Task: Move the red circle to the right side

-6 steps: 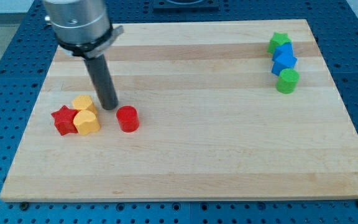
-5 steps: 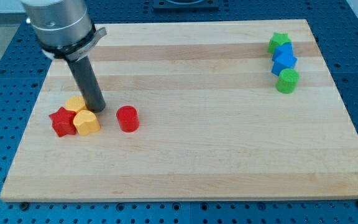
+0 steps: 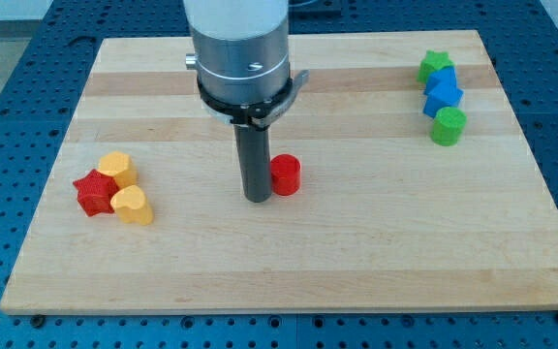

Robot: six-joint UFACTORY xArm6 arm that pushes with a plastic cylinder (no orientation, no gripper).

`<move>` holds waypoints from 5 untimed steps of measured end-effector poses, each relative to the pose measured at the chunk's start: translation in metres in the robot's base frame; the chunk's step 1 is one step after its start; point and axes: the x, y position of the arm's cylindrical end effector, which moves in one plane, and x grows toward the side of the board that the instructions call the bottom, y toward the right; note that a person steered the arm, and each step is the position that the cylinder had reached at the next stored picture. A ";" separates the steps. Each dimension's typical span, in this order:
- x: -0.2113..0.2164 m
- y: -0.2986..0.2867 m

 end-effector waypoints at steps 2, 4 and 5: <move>-0.023 0.022; -0.023 0.123; -0.023 0.144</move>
